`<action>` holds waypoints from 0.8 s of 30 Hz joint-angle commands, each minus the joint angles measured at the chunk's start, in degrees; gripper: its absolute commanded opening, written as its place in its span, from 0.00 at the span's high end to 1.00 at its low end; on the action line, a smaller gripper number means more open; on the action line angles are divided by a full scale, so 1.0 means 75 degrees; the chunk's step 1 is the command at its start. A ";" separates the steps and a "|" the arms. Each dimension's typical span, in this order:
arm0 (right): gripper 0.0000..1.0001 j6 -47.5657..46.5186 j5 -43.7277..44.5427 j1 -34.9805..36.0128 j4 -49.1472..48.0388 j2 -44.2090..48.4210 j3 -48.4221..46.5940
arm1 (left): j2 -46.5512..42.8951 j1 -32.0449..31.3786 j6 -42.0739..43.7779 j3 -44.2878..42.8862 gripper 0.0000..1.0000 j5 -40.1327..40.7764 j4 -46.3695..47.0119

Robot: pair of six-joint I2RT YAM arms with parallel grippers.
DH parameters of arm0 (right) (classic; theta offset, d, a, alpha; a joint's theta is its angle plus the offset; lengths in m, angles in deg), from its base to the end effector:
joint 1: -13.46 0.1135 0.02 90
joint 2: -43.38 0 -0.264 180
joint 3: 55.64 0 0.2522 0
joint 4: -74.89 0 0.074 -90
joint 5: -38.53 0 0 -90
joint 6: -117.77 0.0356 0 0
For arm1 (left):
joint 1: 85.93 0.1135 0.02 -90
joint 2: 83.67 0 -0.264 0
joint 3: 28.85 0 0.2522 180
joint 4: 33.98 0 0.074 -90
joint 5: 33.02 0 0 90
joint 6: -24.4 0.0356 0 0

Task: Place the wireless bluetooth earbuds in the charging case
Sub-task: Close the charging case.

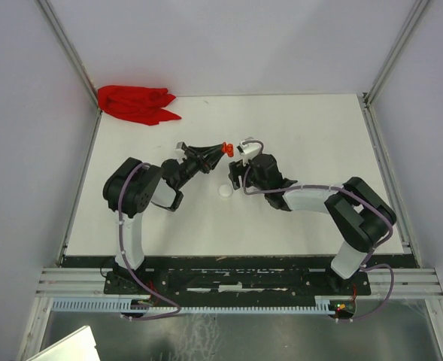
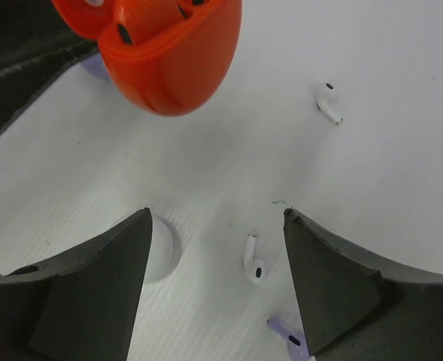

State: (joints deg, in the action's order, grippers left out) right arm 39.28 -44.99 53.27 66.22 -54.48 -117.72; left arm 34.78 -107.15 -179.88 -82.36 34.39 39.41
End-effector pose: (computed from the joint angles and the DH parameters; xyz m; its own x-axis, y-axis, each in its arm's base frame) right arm 0.2776 0.2262 0.1777 -0.4546 -0.1208 -0.8825 -0.4779 0.8692 0.1272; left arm 0.3291 -0.1424 0.1329 -0.6838 -0.6373 0.3553 -0.1582 -0.3458 -0.9249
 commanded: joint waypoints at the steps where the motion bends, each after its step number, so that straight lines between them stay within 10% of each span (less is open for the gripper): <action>1: 0.21 -0.0576 0.0202 -0.0011 -0.3116 0.0021 0.0437 | -0.0441 -0.0141 -0.0161 -0.0179 0.97 0.0590 -0.0146; 7: 0.20 -0.1529 -0.0054 -0.0011 -0.5955 -0.0882 0.0915 | -0.0524 -0.0219 -0.0138 -0.0052 0.97 0.0608 -0.0230; 24: 0.18 -0.2065 0.0630 -0.0010 -0.6592 -0.1664 0.0363 | -0.0184 -0.0321 -0.0441 0.0282 0.97 0.0531 0.0497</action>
State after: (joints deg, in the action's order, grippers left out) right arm 25.67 -43.11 53.21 22.64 -66.11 -113.09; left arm 33.30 -109.27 -180.29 -81.14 38.08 37.49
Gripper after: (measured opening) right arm 0.814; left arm 0.295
